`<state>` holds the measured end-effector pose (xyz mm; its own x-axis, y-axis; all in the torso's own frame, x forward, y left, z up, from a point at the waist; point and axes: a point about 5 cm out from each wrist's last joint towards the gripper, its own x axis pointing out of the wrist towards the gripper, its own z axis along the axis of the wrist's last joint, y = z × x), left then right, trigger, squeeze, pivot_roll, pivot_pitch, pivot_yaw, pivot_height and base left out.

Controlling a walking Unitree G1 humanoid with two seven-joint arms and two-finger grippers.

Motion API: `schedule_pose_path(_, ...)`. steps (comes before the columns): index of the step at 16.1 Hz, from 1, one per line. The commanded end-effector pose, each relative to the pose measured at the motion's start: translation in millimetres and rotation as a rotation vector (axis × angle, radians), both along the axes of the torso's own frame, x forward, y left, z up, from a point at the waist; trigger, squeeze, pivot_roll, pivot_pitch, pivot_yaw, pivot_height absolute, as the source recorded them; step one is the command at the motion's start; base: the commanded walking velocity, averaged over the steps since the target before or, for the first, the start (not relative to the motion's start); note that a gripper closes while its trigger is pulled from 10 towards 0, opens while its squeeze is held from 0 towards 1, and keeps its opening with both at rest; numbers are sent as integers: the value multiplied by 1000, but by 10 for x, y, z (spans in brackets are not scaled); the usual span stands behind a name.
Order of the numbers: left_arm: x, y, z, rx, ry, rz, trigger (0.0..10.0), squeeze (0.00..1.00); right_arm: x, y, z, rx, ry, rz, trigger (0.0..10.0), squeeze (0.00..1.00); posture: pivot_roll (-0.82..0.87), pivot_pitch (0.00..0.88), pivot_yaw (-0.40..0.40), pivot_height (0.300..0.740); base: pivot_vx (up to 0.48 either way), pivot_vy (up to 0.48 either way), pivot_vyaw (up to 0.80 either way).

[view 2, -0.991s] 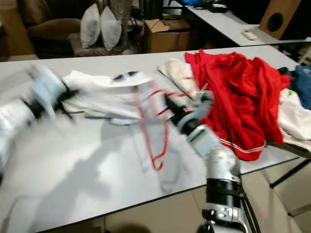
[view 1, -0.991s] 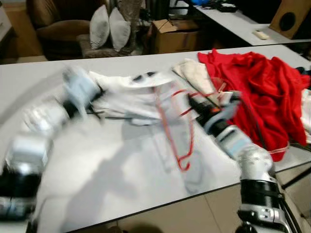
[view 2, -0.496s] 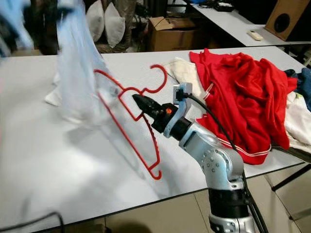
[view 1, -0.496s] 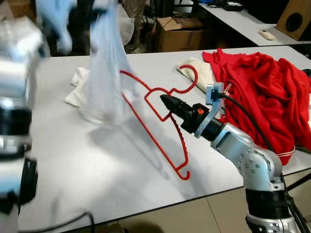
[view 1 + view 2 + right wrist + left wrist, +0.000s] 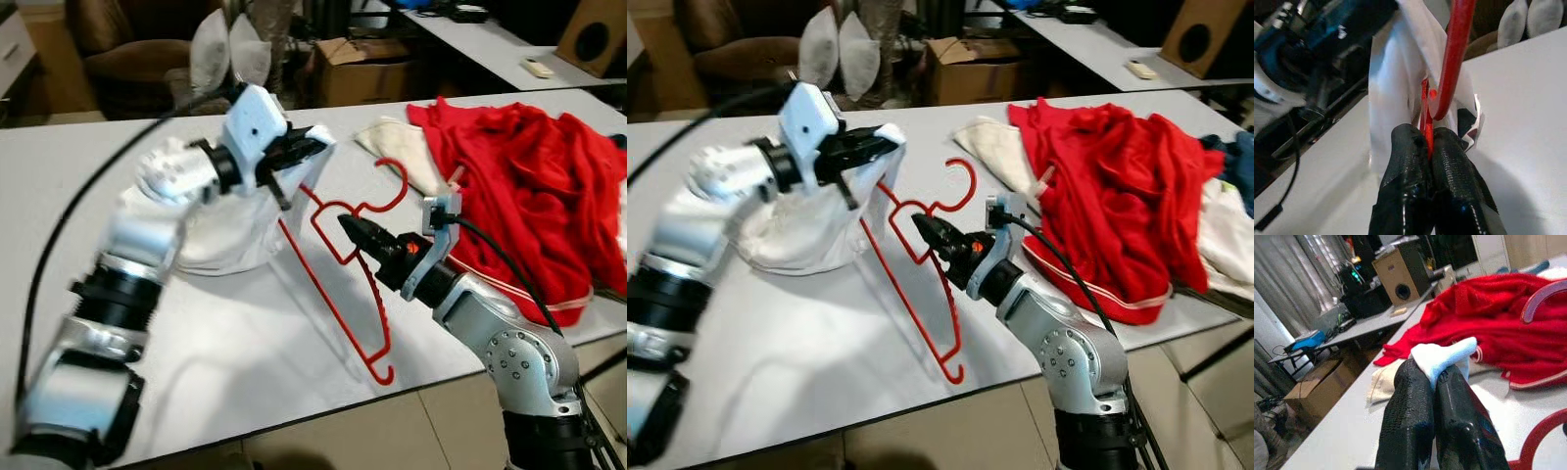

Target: Hang hanger

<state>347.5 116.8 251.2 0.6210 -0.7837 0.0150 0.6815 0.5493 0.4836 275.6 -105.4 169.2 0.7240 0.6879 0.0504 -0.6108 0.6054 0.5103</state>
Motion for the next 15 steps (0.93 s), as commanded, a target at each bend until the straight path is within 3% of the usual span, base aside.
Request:
schedule_pose_path(1,-30,0,14,-19,-26,14,0,0,-17,-20,22,-6,-17,2,10000,0,-56,0,-30,740,0,0,0)
schedule_pose_path(5,-78,315,90,8,-74,77,0,0,50,0,47,-126,-137,58,10000,0,-45,0,-21,740,0,0,0)
schedule_pose_path(6,-91,463,54,77,-63,94,0,0,54,-33,87,-170,-199,82,10000,0,-52,0,-16,740,0,0,0)
schedule_pose_path(8,-131,533,51,109,-26,31,0,0,23,-86,137,-179,-241,128,10000,0,-59,0,-26,740,0,0,0)
schedule_pose_path(10,-114,641,47,209,-5,-25,0,0,29,-131,92,-249,-227,188,10000,0,-71,0,-45,740,0,0,0)
schedule_pose_path(11,-82,667,119,198,-25,-12,0,0,75,-145,17,-285,-190,181,10000,0,-76,0,-49,740,0,0,0)
schedule_pose_path(12,-75,661,257,132,-50,-13,0,0,115,-142,-48,-301,-157,173,10000,0,-75,0,-55,740,0,0,0)
schedule_pose_path(15,-167,538,680,-37,-177,-65,0,0,221,-78,-131,-204,-48,165,10000,0,-41,0,-88,740,0,0,0)
